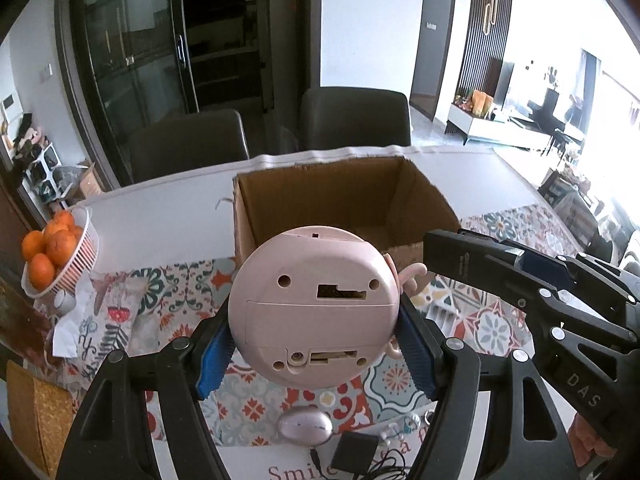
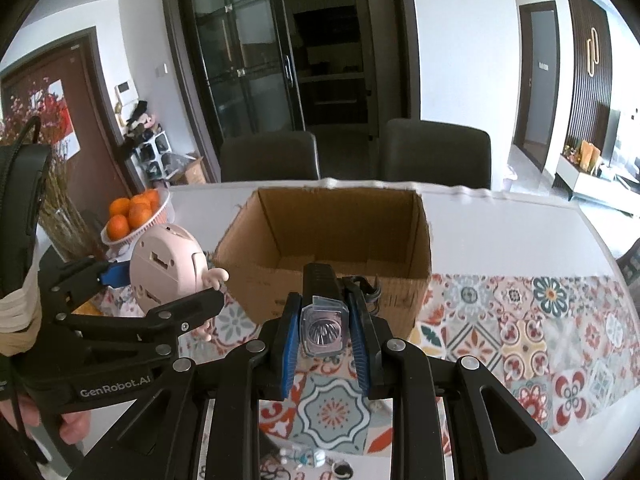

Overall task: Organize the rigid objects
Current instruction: 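Lift the pink gadget and black flashlight with both grippers over the box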

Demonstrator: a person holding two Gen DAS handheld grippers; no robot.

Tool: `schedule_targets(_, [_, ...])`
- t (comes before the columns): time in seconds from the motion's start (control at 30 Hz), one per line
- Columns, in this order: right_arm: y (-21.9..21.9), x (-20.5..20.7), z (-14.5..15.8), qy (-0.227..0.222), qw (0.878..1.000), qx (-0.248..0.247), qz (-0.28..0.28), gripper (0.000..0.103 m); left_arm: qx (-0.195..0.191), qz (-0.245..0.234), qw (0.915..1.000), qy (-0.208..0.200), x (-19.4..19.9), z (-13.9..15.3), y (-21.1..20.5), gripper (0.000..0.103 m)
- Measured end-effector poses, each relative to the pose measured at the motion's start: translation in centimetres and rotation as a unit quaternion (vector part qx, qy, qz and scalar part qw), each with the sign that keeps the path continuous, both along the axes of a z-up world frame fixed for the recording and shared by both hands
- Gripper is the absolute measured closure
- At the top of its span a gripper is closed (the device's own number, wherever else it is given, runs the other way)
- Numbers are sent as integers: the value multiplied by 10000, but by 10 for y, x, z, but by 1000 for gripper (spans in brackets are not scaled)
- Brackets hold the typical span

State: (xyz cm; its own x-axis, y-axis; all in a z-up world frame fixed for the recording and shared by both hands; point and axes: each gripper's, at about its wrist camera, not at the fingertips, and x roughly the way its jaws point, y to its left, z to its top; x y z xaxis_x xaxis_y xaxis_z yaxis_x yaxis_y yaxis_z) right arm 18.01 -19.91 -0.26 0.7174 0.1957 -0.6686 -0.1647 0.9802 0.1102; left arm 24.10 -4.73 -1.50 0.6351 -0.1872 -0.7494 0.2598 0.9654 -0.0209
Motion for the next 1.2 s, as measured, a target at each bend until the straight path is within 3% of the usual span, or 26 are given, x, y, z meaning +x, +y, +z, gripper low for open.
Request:
schedule_targets(0.33, [-2,31,20,-210,9998,-29,-25,78,23,-11,9999,-100,32,17,-3,31])
schedule_targets(0.63, [-6,65,24,-129,9999,49,-5,78,79,-72,9999,24,66,21,-6,31])
schedule_targets(1.2, [-9,122,-1,473,9988,-91,18,78,306,-172,9971,672,122,-9,-11,31])
